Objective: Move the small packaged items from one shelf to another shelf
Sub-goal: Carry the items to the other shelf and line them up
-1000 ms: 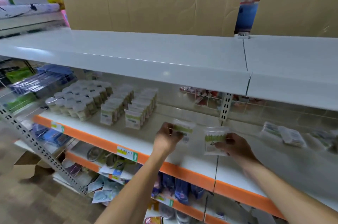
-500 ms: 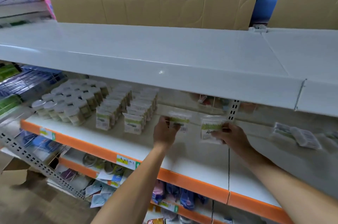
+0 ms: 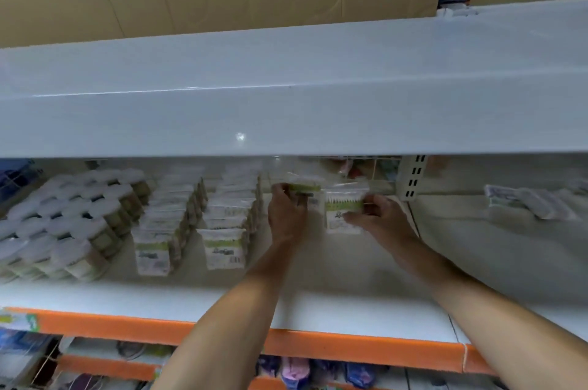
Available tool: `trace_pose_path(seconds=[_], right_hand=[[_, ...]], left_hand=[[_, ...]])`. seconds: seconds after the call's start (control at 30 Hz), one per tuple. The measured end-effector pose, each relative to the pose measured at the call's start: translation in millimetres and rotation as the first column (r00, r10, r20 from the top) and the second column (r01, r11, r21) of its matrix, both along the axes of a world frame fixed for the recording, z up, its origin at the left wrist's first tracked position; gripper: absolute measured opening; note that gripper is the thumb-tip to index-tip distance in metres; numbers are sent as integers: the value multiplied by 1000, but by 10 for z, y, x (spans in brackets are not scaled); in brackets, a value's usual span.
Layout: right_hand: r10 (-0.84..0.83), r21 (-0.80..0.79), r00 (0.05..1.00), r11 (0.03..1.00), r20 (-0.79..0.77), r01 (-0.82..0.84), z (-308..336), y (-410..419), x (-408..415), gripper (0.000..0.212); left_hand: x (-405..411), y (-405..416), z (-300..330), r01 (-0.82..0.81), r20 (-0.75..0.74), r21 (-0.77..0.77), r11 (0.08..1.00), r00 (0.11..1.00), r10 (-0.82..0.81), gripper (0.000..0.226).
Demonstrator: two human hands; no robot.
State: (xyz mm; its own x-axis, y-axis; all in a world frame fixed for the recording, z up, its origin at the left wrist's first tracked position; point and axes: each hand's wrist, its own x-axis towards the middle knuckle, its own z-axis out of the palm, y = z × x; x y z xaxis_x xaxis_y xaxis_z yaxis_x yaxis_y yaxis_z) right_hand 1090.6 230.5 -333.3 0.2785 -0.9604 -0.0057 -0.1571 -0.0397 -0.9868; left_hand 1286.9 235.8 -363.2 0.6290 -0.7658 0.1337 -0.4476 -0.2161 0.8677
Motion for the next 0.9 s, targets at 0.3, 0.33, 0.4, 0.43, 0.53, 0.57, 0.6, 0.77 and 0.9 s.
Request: trace_pose_path(seconds=[0.3, 0.33, 0.4, 0.43, 0.53, 0.57, 0.6, 0.77, 0.9], right_hand=[[3, -72, 1000, 997, -21, -5, -136, 9, 196, 26], [-3, -84, 1000, 996, -31, 1, -147, 8, 215, 27], [-20, -103, 998, 995, -53, 14, -174, 6, 249, 28], [-30, -113, 997, 993, -64, 22, -187, 2, 263, 29], [-78, -133, 995, 989, -67, 69, -205, -23, 285, 30], [-97, -134, 993, 987, -61, 88, -204, -40, 292, 30], [-108, -132, 993, 986, -57, 99, -199, -57, 303, 31], [-121, -154, 991, 982, -63, 110, -185, -142, 439, 31], [-153, -164, 982, 977, -107, 134, -192, -238, 653, 29]], left_hand=[[93, -344, -168, -31, -199, -93, 995, 980, 12, 26], [96, -358, -178, -34, -208, -99, 995, 978, 12, 26], [117, -380, -186, -33, -219, -102, 994, 976, 10, 27], [128, -391, -180, -27, -220, -101, 995, 976, 4, 28], [138, -377, -129, -10, -214, -105, 994, 977, -13, 32], [139, -359, -107, -9, -203, -113, 994, 979, -15, 34], [140, -334, -87, -6, -191, -124, 992, 981, -18, 36], [119, -96, 13, 31, -137, -116, 993, 990, -47, 47], [21, 158, 157, 44, -72, -78, 996, 996, -50, 49]])
